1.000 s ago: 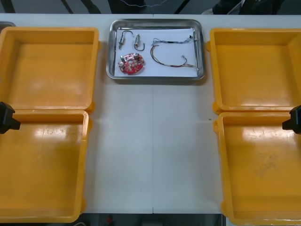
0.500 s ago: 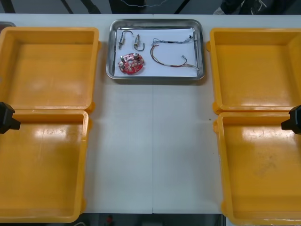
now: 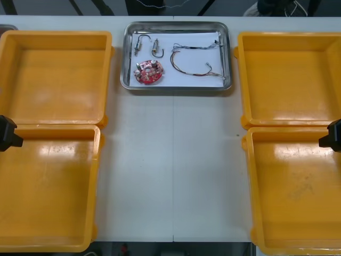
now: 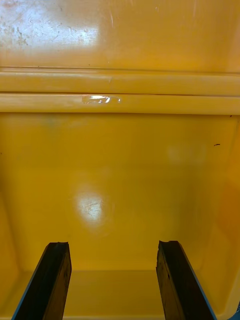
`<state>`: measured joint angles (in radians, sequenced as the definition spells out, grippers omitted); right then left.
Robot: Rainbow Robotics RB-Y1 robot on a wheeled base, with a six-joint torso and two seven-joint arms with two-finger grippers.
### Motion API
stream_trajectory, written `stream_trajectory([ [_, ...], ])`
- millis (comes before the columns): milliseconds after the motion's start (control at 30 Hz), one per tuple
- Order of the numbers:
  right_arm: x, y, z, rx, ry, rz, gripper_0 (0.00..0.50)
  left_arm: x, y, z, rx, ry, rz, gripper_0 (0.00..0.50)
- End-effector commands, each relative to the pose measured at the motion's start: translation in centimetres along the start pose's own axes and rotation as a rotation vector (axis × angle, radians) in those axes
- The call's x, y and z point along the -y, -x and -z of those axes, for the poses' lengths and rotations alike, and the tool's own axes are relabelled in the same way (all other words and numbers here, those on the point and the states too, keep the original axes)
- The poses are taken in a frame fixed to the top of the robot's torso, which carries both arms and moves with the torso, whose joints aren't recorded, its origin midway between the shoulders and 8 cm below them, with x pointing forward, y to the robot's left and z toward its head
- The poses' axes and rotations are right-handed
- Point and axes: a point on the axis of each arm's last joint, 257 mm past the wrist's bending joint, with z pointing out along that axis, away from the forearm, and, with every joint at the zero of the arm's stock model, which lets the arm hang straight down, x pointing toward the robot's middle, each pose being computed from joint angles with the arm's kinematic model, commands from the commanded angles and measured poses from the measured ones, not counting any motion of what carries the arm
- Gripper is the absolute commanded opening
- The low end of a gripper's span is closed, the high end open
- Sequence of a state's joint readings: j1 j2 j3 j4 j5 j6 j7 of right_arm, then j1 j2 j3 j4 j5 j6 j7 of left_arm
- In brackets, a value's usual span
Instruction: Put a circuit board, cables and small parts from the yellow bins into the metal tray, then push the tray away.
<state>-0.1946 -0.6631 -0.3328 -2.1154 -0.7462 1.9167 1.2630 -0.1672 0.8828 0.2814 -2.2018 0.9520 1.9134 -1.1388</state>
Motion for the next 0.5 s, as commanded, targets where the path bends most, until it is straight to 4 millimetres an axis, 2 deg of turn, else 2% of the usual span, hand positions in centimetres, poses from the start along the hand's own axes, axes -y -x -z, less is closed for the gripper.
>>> stream_trajectory([
  [33, 2.02, 0.71, 1.36, 0.023, -0.041, 0.014, 0.5, -1.76, 0.27, 1.34, 0.024, 0.058, -0.055, 0.5],
  [500, 2.02, 0.71, 1.36, 0.023, -0.041, 0.014, 0.5, -1.76, 0.27, 1.34, 0.024, 0.058, -0.055, 0.5],
])
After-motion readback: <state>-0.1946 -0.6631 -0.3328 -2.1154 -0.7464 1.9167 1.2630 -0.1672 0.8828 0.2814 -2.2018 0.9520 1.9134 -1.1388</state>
